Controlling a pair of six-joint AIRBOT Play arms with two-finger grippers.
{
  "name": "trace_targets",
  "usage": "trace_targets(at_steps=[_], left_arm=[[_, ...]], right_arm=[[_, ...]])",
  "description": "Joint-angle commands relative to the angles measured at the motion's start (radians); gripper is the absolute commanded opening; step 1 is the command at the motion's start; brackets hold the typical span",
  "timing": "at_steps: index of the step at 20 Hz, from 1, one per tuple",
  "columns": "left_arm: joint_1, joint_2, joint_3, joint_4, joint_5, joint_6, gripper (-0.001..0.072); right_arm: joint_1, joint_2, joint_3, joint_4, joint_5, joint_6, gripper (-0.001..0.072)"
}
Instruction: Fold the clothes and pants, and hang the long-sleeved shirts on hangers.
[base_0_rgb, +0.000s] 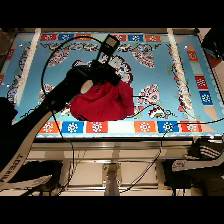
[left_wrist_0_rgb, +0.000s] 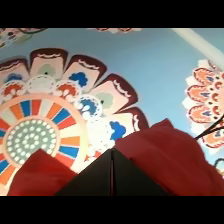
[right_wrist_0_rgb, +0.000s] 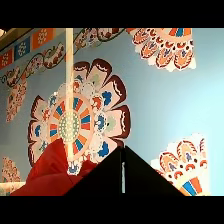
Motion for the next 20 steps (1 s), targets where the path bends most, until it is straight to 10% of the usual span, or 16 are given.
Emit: trace_targets(at_steps=[1,8,14,17,20], left_arm=[[0.102,0.021,0.000,0.021,-0.195,-0.009,0.0007],[0.402,0.095,-0.267,-0.107,-0.387,0.100,0.0003],[0.734,0.148,-0.558,-0.614,-0.383,0.444,0.0005],[0.805,0.147,-0.559,-0.681,-0.383,0.445,0.0006],[0.808,0.147,-0.559,-0.688,-0.383,0.445,0.0006]], right_arm=[[0.004,-0.006,-0.008,-0.007,0.076,-0.057,0.0017],[0.120,-0.011,-0.385,0.102,0.181,-0.239,0.0015],[0.266,-0.011,-0.780,0.087,0.153,-0.425,0.0024],[0.350,-0.011,-0.813,-0.014,0.070,-0.456,0.0347],[0.439,-0.011,-0.813,-0.035,-0.039,-0.478,0.0358]])
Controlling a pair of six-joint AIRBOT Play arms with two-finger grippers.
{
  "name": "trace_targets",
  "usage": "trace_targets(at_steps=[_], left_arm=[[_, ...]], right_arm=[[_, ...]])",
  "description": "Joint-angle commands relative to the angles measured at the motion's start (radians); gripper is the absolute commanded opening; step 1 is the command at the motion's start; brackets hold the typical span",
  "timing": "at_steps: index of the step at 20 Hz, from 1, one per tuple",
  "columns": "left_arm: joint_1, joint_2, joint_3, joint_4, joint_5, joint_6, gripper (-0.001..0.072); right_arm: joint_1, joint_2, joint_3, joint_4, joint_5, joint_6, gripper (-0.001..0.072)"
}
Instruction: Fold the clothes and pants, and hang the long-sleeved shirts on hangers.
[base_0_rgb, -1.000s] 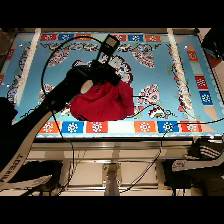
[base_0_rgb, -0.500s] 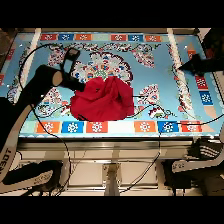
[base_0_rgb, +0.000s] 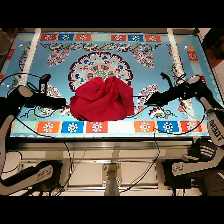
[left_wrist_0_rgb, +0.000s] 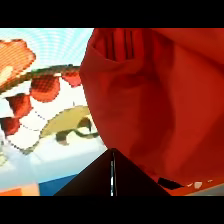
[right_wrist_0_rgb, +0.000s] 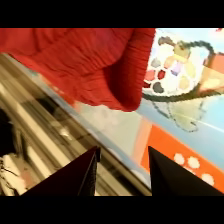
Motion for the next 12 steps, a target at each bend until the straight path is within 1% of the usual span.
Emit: trace_targets(at_steps=[1,2,6,12], left_arm=[[0.032,0.002,-0.015,-0.080,-0.002,0.031,0.0006],[0.032,0.002,-0.015,-0.080,-0.002,0.031,0.0006],[0.032,0.002,-0.015,-0.080,-0.002,0.031,0.0006],[0.032,0.002,-0.015,-0.110,-0.002,0.031,0.0006]], right_arm=[[0.113,0.000,-0.028,-0.043,-0.138,-0.051,0.0355],[0.150,0.000,-0.027,-0.053,-0.166,-0.067,0.0334],[0.278,-0.001,-0.027,-0.165,-0.233,-0.079,0.0334],[0.315,-0.003,-0.026,-0.175,-0.283,-0.085,0.0335]])
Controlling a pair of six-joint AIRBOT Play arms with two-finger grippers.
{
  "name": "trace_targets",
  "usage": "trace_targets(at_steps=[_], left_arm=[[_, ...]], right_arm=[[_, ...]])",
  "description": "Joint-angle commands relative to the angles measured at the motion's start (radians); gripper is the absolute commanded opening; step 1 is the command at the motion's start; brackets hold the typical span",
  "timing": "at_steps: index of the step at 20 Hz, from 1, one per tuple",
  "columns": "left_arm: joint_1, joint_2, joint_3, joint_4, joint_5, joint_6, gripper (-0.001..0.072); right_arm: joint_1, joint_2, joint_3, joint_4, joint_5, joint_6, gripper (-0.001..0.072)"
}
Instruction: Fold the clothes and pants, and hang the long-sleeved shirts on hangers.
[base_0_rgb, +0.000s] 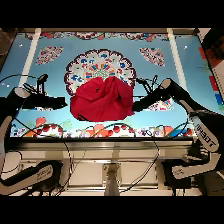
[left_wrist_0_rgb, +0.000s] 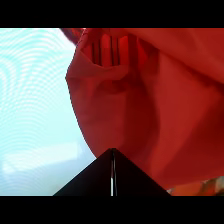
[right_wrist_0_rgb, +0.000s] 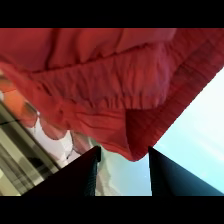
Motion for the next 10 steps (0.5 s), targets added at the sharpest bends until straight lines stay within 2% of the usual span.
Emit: trace_targets(at_steps=[1,5,7,8,9,10], left_arm=[[0.001,0.000,0.000,-0.014,0.000,0.001,0.0006],[0.001,0.000,0.000,-0.014,0.000,0.001,0.0006],[0.001,0.000,0.000,-0.014,0.000,0.001,0.0006],[0.001,0.000,0.000,-0.014,0.000,0.001,0.0006],[0.001,0.000,0.000,-0.014,0.004,0.001,0.0006],[0.001,0.000,0.000,-0.014,0.016,0.001,0.0007]], right_arm=[[0.019,-0.002,0.000,-0.018,-0.035,-0.014,0.0335],[0.025,-0.002,0.000,-0.016,-0.031,-0.032,0.0334],[0.043,-0.002,0.000,-0.001,-0.016,-0.033,0.0307],[0.054,-0.002,0.000,0.001,-0.009,-0.035,0.0272],[0.062,-0.002,0.000,0.003,0.000,-0.037,0.0104],[0.062,-0.002,0.000,0.012,0.012,-0.037,0.0045]])
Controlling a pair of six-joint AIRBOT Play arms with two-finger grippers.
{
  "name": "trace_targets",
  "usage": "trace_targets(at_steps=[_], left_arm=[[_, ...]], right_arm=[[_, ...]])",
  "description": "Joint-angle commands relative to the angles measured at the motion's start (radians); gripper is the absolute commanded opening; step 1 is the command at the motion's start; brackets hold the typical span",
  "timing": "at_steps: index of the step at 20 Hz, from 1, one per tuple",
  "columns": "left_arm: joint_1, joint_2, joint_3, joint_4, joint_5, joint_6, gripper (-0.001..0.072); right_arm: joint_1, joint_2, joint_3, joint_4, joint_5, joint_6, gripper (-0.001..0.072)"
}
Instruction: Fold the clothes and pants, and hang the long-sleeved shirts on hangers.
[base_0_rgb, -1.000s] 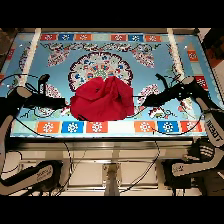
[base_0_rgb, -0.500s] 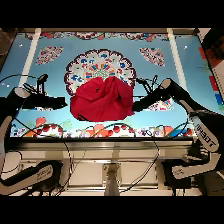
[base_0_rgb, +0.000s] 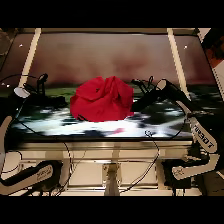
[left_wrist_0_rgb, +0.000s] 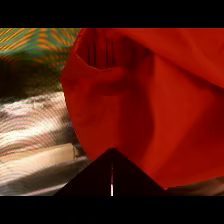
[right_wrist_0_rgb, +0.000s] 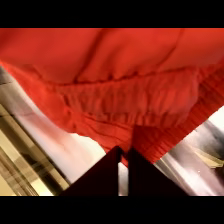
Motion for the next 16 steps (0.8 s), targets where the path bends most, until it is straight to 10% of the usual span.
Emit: trace_targets(at_steps=[1,4,5,7,16], left_arm=[[0.001,0.000,0.000,0.000,0.035,0.000,0.0008],[0.001,0.000,0.000,0.000,0.087,0.001,0.0020],[0.001,0.000,0.000,0.000,0.101,0.004,0.0121],[0.001,0.000,0.000,0.000,0.132,-0.003,0.0607],[-0.139,-0.112,-0.001,-0.105,0.016,0.102,0.0588]], right_arm=[[0.009,0.000,0.000,0.018,0.041,-0.005,0.0015],[-0.063,0.013,0.000,0.047,0.083,0.042,0.0014],[-0.110,0.016,0.000,0.055,0.082,0.084,0.0013],[-0.214,0.018,0.000,0.056,0.072,0.176,0.0014],[-0.374,0.018,0.000,0.083,0.056,0.276,0.0013]])
